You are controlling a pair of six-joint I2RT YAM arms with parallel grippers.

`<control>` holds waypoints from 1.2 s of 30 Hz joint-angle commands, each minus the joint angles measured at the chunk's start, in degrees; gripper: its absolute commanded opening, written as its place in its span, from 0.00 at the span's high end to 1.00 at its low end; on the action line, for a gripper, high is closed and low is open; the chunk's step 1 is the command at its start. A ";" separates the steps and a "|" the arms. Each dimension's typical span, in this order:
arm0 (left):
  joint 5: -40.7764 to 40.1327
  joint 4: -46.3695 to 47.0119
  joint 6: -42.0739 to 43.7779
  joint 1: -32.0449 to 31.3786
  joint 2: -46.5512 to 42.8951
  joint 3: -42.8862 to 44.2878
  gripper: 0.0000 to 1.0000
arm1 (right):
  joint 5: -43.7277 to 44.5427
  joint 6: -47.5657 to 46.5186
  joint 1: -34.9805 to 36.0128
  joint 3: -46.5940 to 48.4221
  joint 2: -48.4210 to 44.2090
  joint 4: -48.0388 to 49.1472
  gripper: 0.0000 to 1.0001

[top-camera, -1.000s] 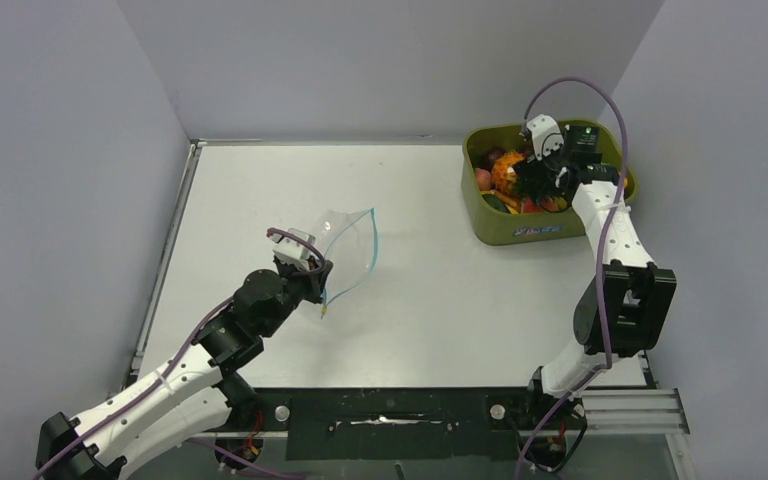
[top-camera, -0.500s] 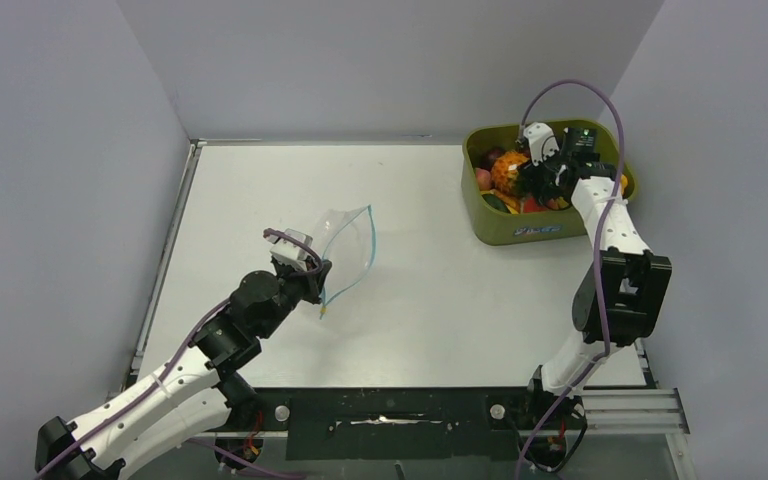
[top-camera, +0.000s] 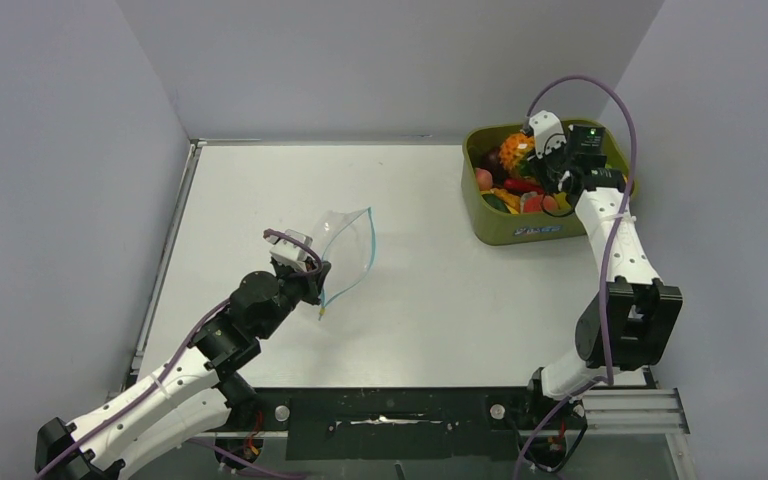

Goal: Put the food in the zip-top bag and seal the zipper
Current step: Pick up the fake fruit from the bin, then place the fake fruit in the zipper food storage bag.

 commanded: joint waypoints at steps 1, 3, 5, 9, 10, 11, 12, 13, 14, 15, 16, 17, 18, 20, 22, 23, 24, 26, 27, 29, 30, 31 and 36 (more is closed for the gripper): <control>-0.58 2.07 0.76 0.15 -0.53 1.35 1.00 | 3.99 2.91 2.73 0.33 -4.41 3.83 0.76; -0.76 2.35 0.81 0.18 -0.03 1.52 1.00 | 4.05 4.73 3.82 0.56 -5.55 3.38 0.75; -0.75 2.13 0.94 0.19 0.75 2.05 1.00 | 3.93 6.55 5.10 1.07 -7.02 2.29 0.76; -0.35 2.37 1.03 0.24 2.09 2.66 1.00 | 4.01 9.49 8.77 -0.67 -11.75 2.90 0.78; -0.25 2.59 1.03 0.24 2.35 2.75 1.00 | 3.83 10.05 9.60 -1.08 -13.01 2.96 0.78; -0.13 2.81 0.97 0.24 2.76 2.75 1.00 | 3.79 10.43 10.35 -1.49 -14.20 3.01 0.78; -0.07 3.13 0.95 0.24 3.10 2.81 1.00 | 3.77 11.15 11.00 -1.81 -15.62 3.08 0.79; -0.01 3.41 0.95 0.24 3.40 2.84 1.00 | 3.71 12.12 11.53 -2.21 -16.69 3.39 0.80; 0.10 3.72 0.87 0.26 3.72 2.91 1.00 | 3.28 12.75 12.07 -2.70 -17.79 3.48 0.80; 0.22 3.95 0.79 0.26 4.09 2.95 1.00 | 2.32 13.05 12.75 -3.22 -18.86 3.63 0.80; 0.38 4.16 0.77 0.31 4.45 3.09 1.00 | 1.48 13.42 13.52 -4.01 -20.07 3.94 0.81; 0.57 4.47 0.65 0.28 4.72 3.15 1.00 | 1.13 13.87 14.26 -4.77 -21.28 4.22 0.81; 0.67 4.73 0.49 0.32 4.99 3.11 1.00 | 0.53 13.98 15.35 -5.59 -22.38 4.39 0.81; 0.48 5.42 0.11 0.32 5.38 3.04 1.00 | -0.26 13.81 17.84 -7.56 -24.75 5.13 0.81; 0.11 5.88 -0.29 0.32 6.03 2.98 1.00 | -0.65 13.70 20.50 -9.05 -26.53 5.63 0.81; 0.11 5.89 -0.44 0.34 6.49 3.13 1.00 | -0.84 13.84 22.08 -9.37 -27.10 5.42 0.81; 0.21 5.76 -0.49 0.33 6.98 3.37 1.00 | -0.85 14.13 23.15 -9.58 -27.61 5.24 0.81; 0.53 5.33 -0.46 0.32 7.83 3.90 1.00 | -1.17 15.44 25.35 -10.43 -28.67 5.44 0.81; 0.56 5.13 -0.46 0.35 8.17 4.17 1.00 | -1.89 15.89 26.59 -11.36 -29.36 5.55 0.81; 0.42 4.92 -0.38 0.35 8.49 4.62 1.00 | -3.09 17.39 29.05 -13.23 -30.93 6.16 0.81; 0.28 4.84 -0.25 0.40 8.58 4.75 1.00 | -3.75 18.28 30.23 -14.30 -31.73 6.54 0.81; 0.14 4.82 -0.16 0.41 8.59 4.84 1.00 | -4.69 19.23 31.38 -15.22 -32.49 6.90 0.81; -0.24 4.75 -0.08 0.42 8.63 4.97 1.00 | -8.96 23.05 38.35 -19.58 -34.68 7.93 0.81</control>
